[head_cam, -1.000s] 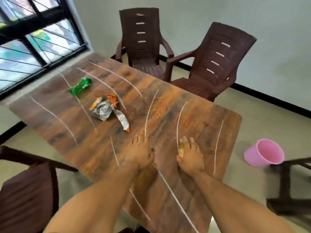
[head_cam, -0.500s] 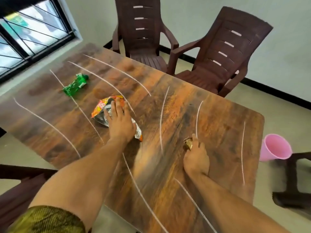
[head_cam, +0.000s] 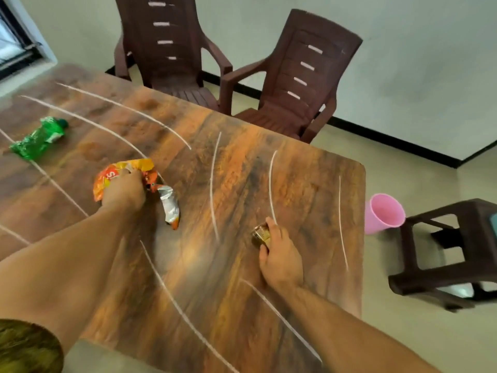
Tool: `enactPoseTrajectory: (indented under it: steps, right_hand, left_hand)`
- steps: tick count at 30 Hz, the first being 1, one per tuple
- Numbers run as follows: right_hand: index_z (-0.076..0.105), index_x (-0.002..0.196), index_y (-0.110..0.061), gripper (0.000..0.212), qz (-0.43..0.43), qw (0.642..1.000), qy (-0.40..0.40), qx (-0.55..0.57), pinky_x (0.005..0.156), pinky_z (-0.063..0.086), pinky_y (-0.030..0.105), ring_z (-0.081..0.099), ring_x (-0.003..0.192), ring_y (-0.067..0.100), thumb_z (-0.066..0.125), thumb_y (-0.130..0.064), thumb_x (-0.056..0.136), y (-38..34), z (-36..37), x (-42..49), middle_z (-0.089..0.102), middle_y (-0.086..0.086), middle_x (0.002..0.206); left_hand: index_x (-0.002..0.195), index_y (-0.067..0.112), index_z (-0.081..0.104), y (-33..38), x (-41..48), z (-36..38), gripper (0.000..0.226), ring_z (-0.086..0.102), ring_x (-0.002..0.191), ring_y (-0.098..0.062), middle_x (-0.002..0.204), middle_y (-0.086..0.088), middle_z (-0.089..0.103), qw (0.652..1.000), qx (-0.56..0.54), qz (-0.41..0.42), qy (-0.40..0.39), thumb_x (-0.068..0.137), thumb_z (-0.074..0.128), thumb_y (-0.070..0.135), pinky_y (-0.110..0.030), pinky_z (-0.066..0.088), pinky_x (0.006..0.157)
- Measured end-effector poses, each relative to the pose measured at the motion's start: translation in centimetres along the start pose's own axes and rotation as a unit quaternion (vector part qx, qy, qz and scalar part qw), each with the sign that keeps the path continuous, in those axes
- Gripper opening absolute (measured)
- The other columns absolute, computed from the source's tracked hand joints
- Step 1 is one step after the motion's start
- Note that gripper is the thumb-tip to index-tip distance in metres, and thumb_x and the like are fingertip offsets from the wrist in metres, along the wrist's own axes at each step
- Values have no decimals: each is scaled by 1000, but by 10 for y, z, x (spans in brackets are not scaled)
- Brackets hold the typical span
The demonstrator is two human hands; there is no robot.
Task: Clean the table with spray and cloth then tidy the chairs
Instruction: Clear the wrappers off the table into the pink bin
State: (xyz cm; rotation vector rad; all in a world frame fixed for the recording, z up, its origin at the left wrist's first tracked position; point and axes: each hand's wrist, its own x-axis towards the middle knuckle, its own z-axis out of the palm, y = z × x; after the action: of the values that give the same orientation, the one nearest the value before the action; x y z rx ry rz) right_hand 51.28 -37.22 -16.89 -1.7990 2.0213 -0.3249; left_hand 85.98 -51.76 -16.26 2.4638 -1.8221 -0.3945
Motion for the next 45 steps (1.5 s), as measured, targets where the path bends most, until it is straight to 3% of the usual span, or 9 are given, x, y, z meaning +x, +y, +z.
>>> enactPoseTrajectory:
  steps: [3, 8, 11, 15, 18, 24, 29, 39, 45]
  right_hand:
    - [25, 156, -27, 69, -9, 1000, -12, -5, 91, 53, 42, 57, 116, 25, 55, -23, 95, 13, -17, -18, 46, 0, 141]
    - [39, 150, -21, 60, -62, 996, -5, -57, 97, 43, 42, 56, 121, 24, 55, -17, 92, 49, -63, -36, 54, 0, 139]
    - [58, 135, -11, 55, -151, 983, 37, -100, 91, 48, 41, 65, 106, 29, 48, -9, 81, 87, -93, -48, 68, 6, 122]
    - [65, 122, -7, 49, -228, 955, 81, -174, 89, 54, 40, 67, 101, 30, 59, -9, 74, 160, -137, -62, 71, 9, 113]
    - [68, 116, -8, 47, -231, 947, 97, -201, 85, 55, 39, 68, 99, 29, 38, -12, 80, 232, -177, -76, 71, 8, 112]
    - [65, 115, -7, 50, -174, 961, 101, -188, 86, 53, 43, 66, 100, 32, 30, -13, 81, 367, -256, -79, 69, 11, 112]
    - [61, 121, -12, 50, -126, 975, 89, -162, 94, 48, 43, 61, 111, 30, 25, -16, 86, 426, -305, -58, 65, 7, 121]
    - [39, 148, -14, 51, -57, 974, 40, -216, 116, 31, 41, 45, 137, 27, 46, -10, 98, 544, -334, 80, 47, 6, 151]
    - [45, 146, -14, 52, -11, 978, -1, -207, 117, 34, 44, 50, 135, 28, 52, -10, 95, 621, -313, 201, 53, 7, 147]
  left_hand:
    - [121, -1, 57, 32, -58, 12, 32, 62, 107, -47, 123, -28, 61, 999, -24, 20, 9, 90, 51, 1, -53, 52, 88]
    - [122, 2, 60, 120, -155, 15, 34, 62, 109, -43, 127, -21, 60, 991, -45, 126, -10, 91, 59, 15, -48, 50, 91]
    - [135, 3, 56, 182, -198, 21, 41, 54, 126, -41, 148, -19, 49, 983, -58, 175, -18, 95, 55, 14, -50, 45, 104]
    - [151, 5, 42, 273, -255, 33, 60, 33, 147, -36, 163, -15, 29, 965, -13, 259, -33, 98, 60, 26, -44, 28, 119]
    - [149, 5, 45, 346, -298, 46, 60, 36, 146, -36, 162, -16, 32, 953, 22, 302, -12, 95, 64, 23, -43, 24, 120]
    - [154, 12, 37, 498, -358, 72, 56, 26, 151, -30, 165, -11, 26, 928, 87, 360, -28, 102, 48, 30, -39, 16, 123]
    - [153, 13, 38, 598, -363, 91, 54, 22, 153, -30, 165, -11, 25, 913, 104, 393, -30, 99, 42, 13, -42, 16, 125]
    - [152, 15, 38, 753, -279, 155, 51, 21, 153, -28, 166, -9, 24, 898, 102, 423, -58, 102, 39, 13, -40, 14, 125]
    - [155, 15, 32, 832, -183, 220, 51, 20, 153, -29, 167, -9, 19, 886, 142, 427, -109, 104, 35, 17, -42, 15, 126]
